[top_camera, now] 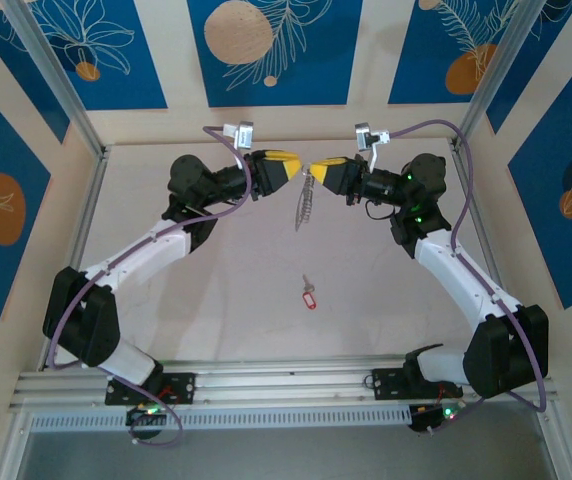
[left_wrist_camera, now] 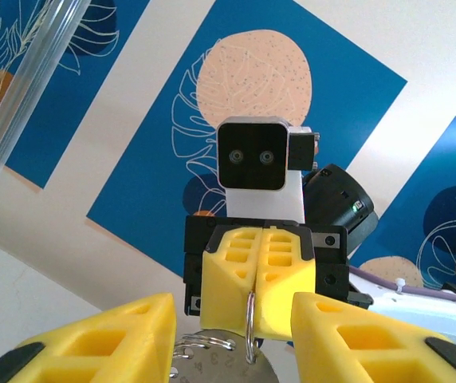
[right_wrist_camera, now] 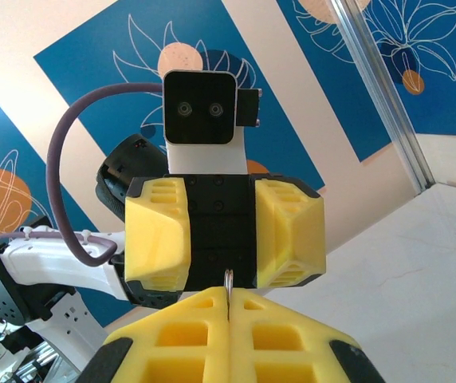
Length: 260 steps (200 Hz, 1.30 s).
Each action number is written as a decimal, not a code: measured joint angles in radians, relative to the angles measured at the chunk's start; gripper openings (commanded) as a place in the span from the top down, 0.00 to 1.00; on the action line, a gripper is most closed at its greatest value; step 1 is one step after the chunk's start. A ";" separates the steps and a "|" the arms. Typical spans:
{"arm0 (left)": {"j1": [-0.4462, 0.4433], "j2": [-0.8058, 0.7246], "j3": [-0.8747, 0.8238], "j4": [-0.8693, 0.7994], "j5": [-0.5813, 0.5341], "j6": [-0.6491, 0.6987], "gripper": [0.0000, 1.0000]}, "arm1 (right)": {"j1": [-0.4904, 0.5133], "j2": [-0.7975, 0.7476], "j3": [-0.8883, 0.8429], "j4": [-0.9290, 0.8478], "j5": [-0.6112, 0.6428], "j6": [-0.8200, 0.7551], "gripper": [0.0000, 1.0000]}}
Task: Put the keys on the keyring
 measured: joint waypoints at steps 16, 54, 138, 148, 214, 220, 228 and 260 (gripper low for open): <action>0.000 0.000 0.000 -0.007 0.010 0.005 0.58 | 0.000 0.000 0.003 -0.013 -0.003 -0.006 1.00; 0.000 -0.014 0.022 -0.182 0.039 0.134 0.56 | -0.003 0.017 0.115 -0.231 -0.054 -0.138 1.00; 0.047 -0.076 0.216 -0.732 0.146 0.567 0.54 | -0.034 0.063 0.393 -0.863 -0.134 -0.592 1.00; 0.048 -0.073 0.240 -0.784 0.164 0.602 0.54 | -0.034 0.071 0.409 -0.920 -0.137 -0.634 1.00; 0.048 -0.027 0.330 -0.954 0.257 0.698 0.55 | -0.008 0.142 0.477 -1.134 -0.163 -0.788 1.00; 0.048 -0.023 0.332 -0.962 0.265 0.701 0.55 | -0.002 0.146 0.480 -1.142 -0.163 -0.793 1.00; 0.048 -0.018 0.332 -0.968 0.272 0.703 0.56 | 0.004 0.152 0.484 -1.154 -0.165 -0.801 1.00; 0.048 -0.001 0.332 -0.991 0.293 0.711 0.58 | 0.027 0.170 0.494 -1.179 -0.166 -0.822 1.00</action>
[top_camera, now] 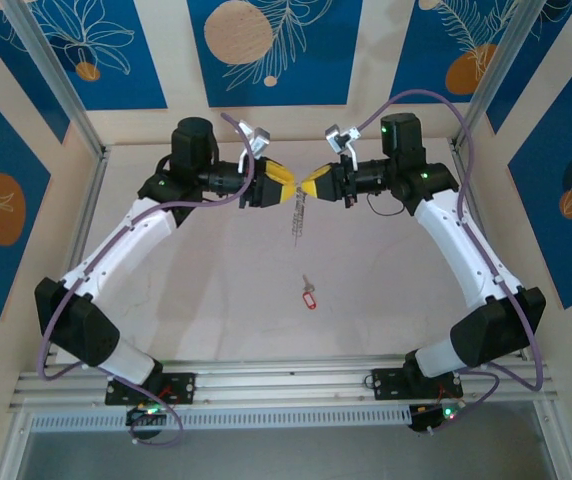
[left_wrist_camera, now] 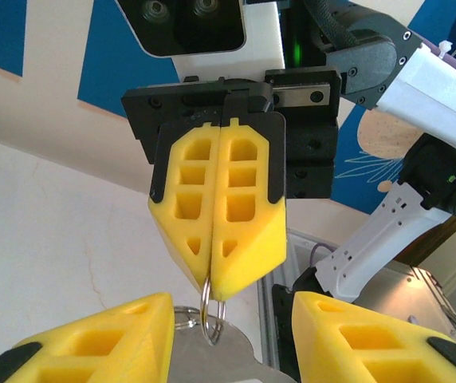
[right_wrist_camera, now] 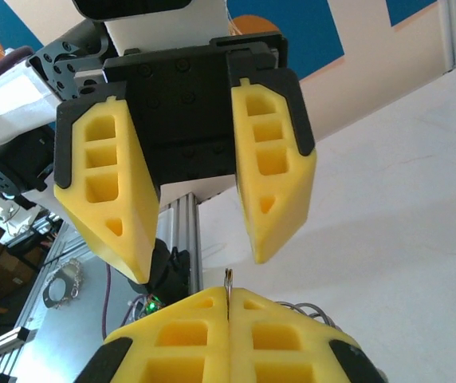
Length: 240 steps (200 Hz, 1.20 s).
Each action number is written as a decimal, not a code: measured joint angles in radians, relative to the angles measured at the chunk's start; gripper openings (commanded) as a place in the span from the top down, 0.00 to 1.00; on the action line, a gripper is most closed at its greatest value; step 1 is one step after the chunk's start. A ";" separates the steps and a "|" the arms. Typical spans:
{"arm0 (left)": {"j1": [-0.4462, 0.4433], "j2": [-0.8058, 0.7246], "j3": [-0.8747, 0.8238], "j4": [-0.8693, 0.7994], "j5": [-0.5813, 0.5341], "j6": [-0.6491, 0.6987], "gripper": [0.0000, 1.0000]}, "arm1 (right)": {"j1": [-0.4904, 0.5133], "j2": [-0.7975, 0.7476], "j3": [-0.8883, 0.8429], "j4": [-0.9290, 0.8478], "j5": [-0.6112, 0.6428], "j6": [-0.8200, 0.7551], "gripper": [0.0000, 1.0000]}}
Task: Put the keys on the keyring
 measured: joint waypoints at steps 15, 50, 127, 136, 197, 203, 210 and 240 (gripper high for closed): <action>0.000 0.004 0.000 -0.007 0.001 0.002 0.59 | 0.006 0.000 0.000 -0.005 0.000 -0.003 1.00; 0.000 0.005 0.000 -0.017 0.008 0.008 0.61 | 0.008 0.000 0.000 -0.004 0.000 -0.003 1.00; 0.000 0.023 0.000 -0.042 0.026 0.019 0.75 | 0.008 0.000 0.000 -0.003 0.001 -0.003 1.00; 0.000 0.023 0.000 -0.047 0.026 0.024 0.78 | 0.008 0.000 0.000 -0.002 0.001 -0.003 1.00; -0.003 0.025 0.000 -0.047 0.026 0.032 0.87 | 0.008 0.000 0.000 0.003 0.001 -0.003 1.00; -0.003 0.026 0.000 -0.044 0.026 0.032 0.87 | 0.008 0.000 0.000 0.004 0.000 -0.003 1.00; -0.004 0.027 0.000 -0.042 0.026 0.031 0.88 | 0.008 0.000 0.000 0.004 0.001 -0.003 1.00; -0.008 0.034 0.001 -0.022 0.026 0.015 1.00 | 0.008 0.000 0.000 0.005 0.000 -0.002 1.00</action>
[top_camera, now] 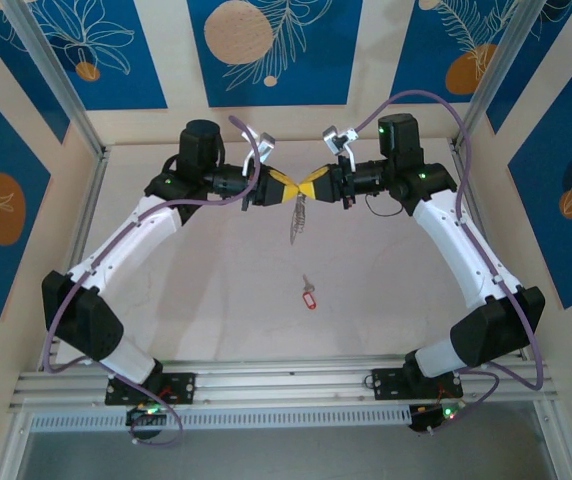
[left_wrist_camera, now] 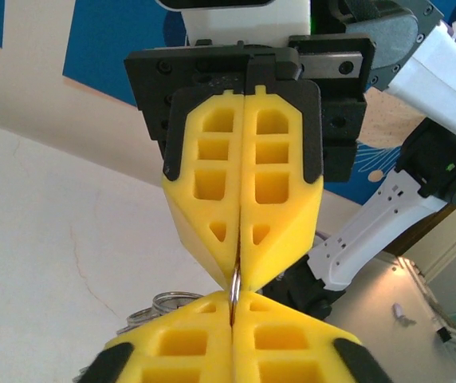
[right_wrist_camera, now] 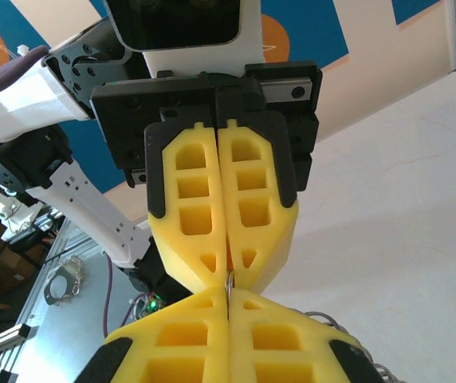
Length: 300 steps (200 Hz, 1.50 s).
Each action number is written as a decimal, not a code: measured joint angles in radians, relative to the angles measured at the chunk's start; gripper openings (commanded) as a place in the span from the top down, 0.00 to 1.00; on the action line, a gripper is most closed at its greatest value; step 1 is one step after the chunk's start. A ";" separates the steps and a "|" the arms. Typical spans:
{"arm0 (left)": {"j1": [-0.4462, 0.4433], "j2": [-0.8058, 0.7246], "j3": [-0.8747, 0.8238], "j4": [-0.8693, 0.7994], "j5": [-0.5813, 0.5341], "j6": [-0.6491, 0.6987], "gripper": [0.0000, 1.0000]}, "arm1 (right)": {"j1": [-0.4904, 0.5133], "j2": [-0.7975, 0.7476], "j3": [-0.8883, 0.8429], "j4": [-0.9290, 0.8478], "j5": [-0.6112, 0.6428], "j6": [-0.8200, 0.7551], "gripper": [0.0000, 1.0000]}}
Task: Put the keys on the keyring
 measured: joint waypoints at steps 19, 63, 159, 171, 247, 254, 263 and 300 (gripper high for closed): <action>-0.005 0.002 0.000 0.015 -0.002 -0.016 1.00 | -0.002 -0.001 -0.001 0.014 0.004 0.016 0.83; -0.018 -0.012 -0.099 0.224 -0.082 -0.125 1.00 | -0.087 -0.113 -0.163 0.262 0.053 0.215 0.52; -0.034 -0.047 -0.363 0.990 -0.344 -0.558 1.00 | -0.101 -0.309 -0.510 0.813 0.366 0.755 0.52; -0.039 -0.047 -0.373 1.051 -0.375 -0.583 1.00 | -0.078 -0.305 -0.514 0.848 0.383 0.780 0.52; -0.067 -0.047 -0.389 1.242 -0.459 -0.646 1.00 | 0.000 -0.246 -0.512 1.049 0.411 0.865 0.54; -0.068 -0.047 -0.390 1.247 -0.462 -0.647 1.00 | 0.005 -0.239 -0.512 1.061 0.412 0.869 0.55; -0.069 -0.047 -0.391 1.254 -0.466 -0.647 1.00 | 0.011 -0.231 -0.511 1.075 0.414 0.874 0.54; -0.072 -0.046 -0.391 1.266 -0.473 -0.655 1.00 | 0.032 -0.207 -0.494 1.120 0.420 0.891 0.55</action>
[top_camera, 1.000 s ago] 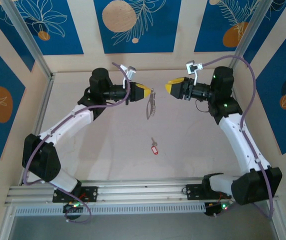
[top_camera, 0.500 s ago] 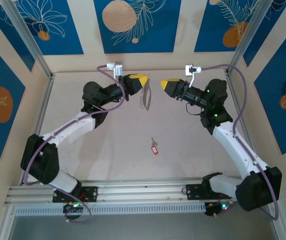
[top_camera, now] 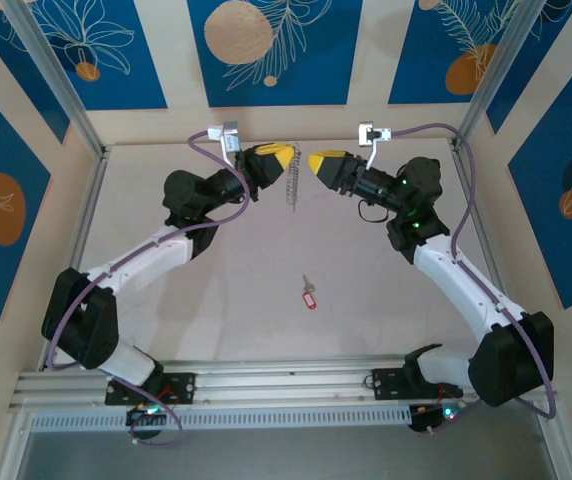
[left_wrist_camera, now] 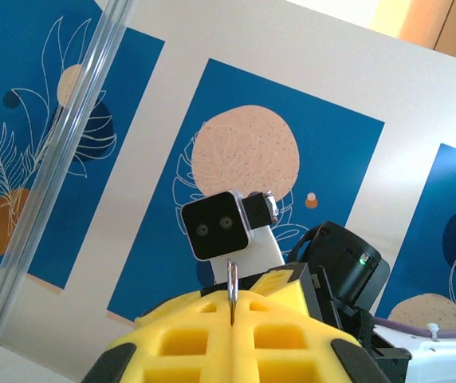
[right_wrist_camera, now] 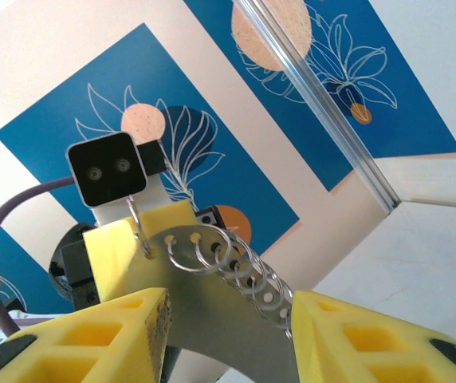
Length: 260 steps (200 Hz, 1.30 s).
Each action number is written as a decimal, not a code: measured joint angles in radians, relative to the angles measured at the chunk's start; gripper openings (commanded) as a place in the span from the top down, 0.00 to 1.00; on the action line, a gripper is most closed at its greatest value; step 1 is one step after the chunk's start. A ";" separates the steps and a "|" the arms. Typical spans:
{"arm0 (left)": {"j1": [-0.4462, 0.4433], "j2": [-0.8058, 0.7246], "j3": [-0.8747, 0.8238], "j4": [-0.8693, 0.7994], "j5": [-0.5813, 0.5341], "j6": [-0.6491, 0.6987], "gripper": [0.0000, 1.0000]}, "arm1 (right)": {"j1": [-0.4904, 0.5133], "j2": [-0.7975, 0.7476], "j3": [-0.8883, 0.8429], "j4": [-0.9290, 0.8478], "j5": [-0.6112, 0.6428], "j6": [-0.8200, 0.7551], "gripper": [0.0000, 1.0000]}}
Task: Put the keys on the keyring
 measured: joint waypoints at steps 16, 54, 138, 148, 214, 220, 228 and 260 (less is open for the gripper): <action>-0.001 0.000 0.000 0.002 0.000 -0.007 1.00 | 0.006 0.003 0.008 0.023 0.003 0.005 0.55; -0.005 0.000 0.000 0.001 0.000 -0.010 1.00 | 0.018 0.010 0.026 0.053 0.005 0.012 0.56; -0.014 0.007 0.000 0.000 0.001 -0.011 1.00 | 0.045 0.043 0.066 0.084 0.003 0.018 0.64; -0.015 0.013 0.000 0.000 0.001 -0.012 1.00 | 0.047 0.048 0.068 0.085 0.000 0.019 0.67; -0.020 0.026 0.000 0.009 0.005 -0.019 1.00 | 0.049 0.056 0.068 0.091 -0.014 0.016 1.00; -0.020 0.026 0.000 0.008 0.005 -0.020 1.00 | 0.049 0.056 0.068 0.092 -0.015 0.014 1.00; -0.020 0.026 0.000 0.008 0.005 -0.022 1.00 | 0.048 0.056 0.068 0.091 -0.015 0.011 1.00; -0.021 0.026 0.002 -0.018 0.017 -0.020 0.88 | 0.021 0.054 0.070 0.056 -0.049 -0.011 1.00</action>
